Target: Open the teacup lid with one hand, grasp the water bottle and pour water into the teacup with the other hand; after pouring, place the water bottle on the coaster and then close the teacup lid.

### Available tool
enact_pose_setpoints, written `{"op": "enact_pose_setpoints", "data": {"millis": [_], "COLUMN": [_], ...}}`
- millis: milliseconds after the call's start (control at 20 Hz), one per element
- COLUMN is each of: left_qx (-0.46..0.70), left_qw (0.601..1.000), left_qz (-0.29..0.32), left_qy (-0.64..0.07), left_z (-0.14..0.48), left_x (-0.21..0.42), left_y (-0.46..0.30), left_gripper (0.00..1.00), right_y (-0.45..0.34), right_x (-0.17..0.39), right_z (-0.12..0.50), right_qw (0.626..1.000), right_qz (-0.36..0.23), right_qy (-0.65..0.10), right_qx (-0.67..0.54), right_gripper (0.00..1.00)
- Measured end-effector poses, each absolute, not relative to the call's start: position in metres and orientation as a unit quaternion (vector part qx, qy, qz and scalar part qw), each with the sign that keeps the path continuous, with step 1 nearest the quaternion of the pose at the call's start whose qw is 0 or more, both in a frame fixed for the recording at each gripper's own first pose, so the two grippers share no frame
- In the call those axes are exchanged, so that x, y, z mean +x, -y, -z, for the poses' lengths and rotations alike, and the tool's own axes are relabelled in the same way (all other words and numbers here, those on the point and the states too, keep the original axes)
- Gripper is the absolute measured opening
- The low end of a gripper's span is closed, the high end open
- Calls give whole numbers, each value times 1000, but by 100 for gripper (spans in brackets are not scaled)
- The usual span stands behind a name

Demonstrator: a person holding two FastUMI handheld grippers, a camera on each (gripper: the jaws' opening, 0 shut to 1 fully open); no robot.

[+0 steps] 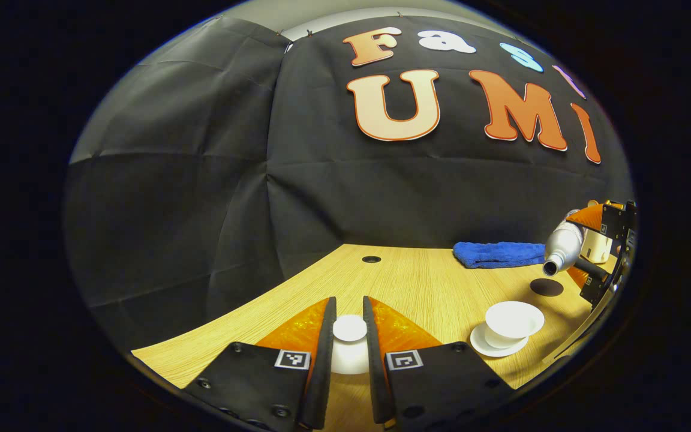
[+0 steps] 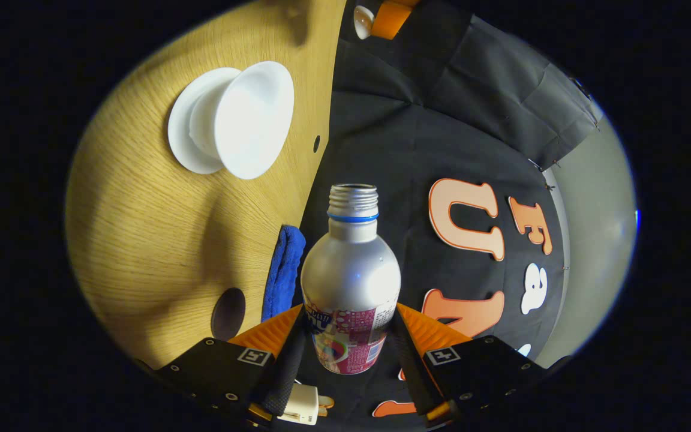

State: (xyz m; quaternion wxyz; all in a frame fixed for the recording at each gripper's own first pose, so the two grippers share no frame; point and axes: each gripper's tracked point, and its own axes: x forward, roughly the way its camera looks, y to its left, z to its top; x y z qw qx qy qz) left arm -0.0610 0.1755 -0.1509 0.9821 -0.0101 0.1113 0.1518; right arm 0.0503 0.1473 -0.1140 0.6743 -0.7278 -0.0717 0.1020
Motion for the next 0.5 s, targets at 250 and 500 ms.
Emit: {"op": "enact_pose_setpoints", "data": {"millis": [250,500], "left_qx": [-12,-14], "left_qw": [982,982], "left_qz": [-154,-153], "left_qy": [-111,-108], "left_z": [149,149], "left_x": [-61,-61], "left_y": [-178,-178], "left_gripper": [32,32], "right_y": [-150,-151], "right_x": [46,46], "right_z": [111,108], "right_qw": [658,645], "right_qz": [-83,-60], "right_qy": [104,127], "right_qx": [-741,-751], "right_gripper": [78,78]}}
